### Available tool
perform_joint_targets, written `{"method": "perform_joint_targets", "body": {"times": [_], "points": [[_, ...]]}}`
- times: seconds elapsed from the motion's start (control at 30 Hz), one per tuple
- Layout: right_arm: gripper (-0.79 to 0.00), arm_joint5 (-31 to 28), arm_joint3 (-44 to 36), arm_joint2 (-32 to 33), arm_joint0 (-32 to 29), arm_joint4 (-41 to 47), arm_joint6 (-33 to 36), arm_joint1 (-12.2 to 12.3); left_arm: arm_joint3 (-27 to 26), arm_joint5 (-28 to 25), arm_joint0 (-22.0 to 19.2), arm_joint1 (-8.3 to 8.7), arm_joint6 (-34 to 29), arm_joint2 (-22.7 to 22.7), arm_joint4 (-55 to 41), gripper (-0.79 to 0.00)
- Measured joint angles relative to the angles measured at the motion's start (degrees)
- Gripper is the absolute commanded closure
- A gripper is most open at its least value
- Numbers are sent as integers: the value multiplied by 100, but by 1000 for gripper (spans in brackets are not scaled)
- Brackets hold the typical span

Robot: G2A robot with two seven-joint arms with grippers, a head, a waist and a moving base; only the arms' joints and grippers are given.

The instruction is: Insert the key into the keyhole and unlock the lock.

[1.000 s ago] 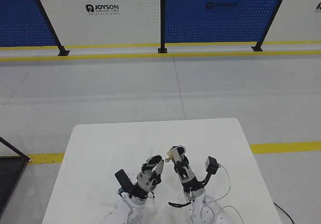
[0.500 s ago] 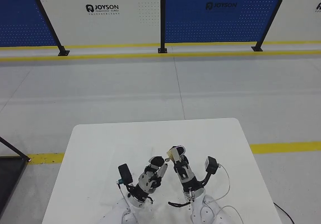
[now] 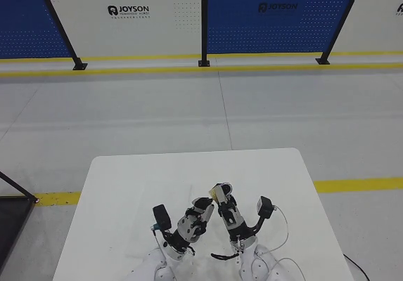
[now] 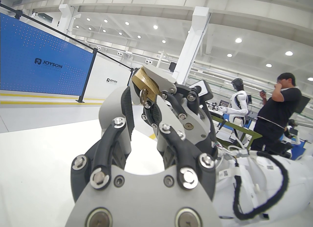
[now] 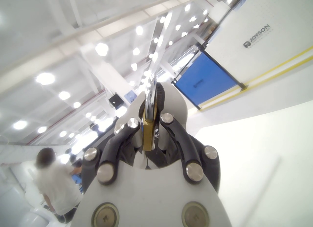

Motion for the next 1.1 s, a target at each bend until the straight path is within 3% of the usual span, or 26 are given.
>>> {"method": "perform_joint_targets", "body": {"times": [0.13, 0.2, 0.23, 0.5, 1.1], "points": [[0, -1, -7, 1, -5, -8, 15, 1, -4, 42, -13, 6, -12, 29, -4, -151], [0, -5, -9, -2, -7, -8, 26, 2, -7, 54, -16, 9, -26, 37, -18, -25], [0, -6, -11, -2, -7, -7, 30, 2, -11, 65, -20, 12, -37, 41, -18, -6], [0, 0, -20, -1, -9, -8, 48, 3, -48, 270, -20, 34, -10, 48, 90, 0], [0, 29, -38, -2, -23, -28, 54, 3, 67, 1550, -115, 71, 692, 134, 1154, 0]]}}
